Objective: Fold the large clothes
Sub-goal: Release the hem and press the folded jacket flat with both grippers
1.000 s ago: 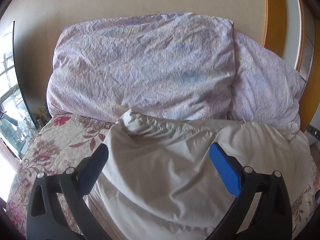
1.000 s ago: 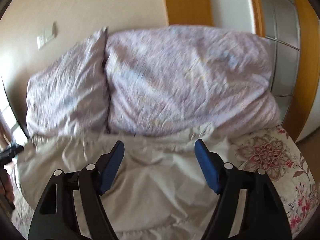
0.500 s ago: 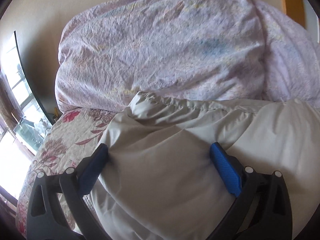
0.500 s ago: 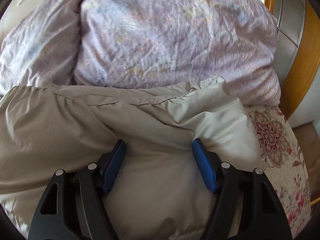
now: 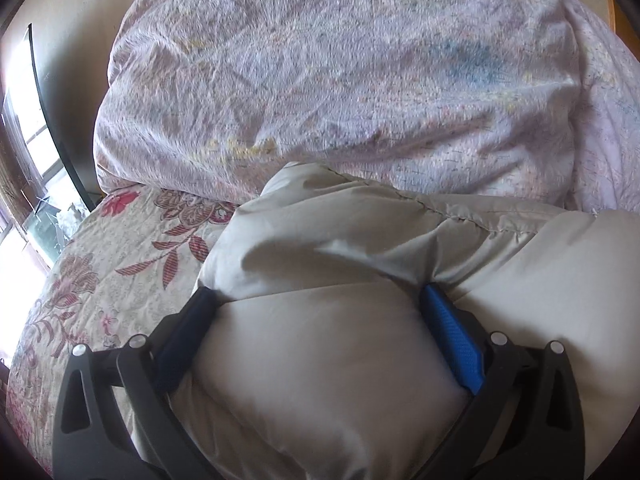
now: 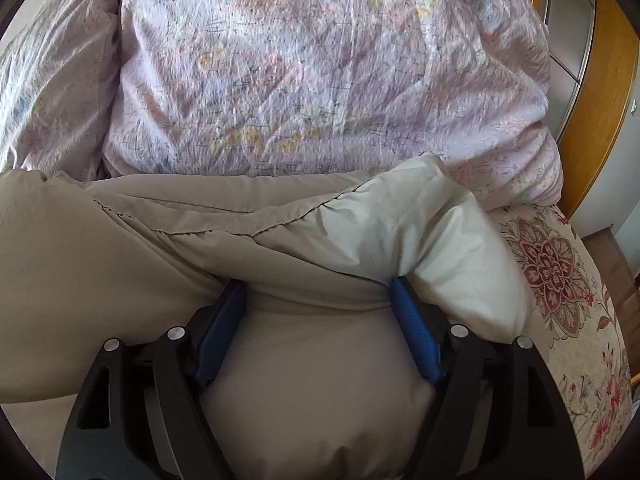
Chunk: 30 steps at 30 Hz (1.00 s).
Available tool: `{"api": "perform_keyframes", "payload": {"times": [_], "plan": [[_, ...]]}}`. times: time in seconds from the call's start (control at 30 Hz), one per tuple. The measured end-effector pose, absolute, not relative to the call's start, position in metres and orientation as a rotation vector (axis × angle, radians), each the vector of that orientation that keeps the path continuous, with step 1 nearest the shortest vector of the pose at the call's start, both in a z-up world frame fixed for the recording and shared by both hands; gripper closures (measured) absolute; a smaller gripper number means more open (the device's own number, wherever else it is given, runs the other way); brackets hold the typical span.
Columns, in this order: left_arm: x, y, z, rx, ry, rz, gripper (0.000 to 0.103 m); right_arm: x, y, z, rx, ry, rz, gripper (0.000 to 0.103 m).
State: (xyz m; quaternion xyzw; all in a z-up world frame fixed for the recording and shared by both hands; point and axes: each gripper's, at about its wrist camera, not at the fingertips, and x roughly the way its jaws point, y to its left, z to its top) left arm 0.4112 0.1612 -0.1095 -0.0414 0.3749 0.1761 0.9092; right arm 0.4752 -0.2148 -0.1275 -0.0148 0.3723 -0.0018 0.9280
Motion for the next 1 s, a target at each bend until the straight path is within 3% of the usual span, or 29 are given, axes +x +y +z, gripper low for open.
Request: {"api": "perform_keyframes", "payload": {"times": [1.0], "plan": [[0.435, 0.164, -0.126, -0.069, 0.839, 0.366, 0.002, 0.5, -0.225, -0.141, -0.019, 0.81, 0.0, 0.023]]}}
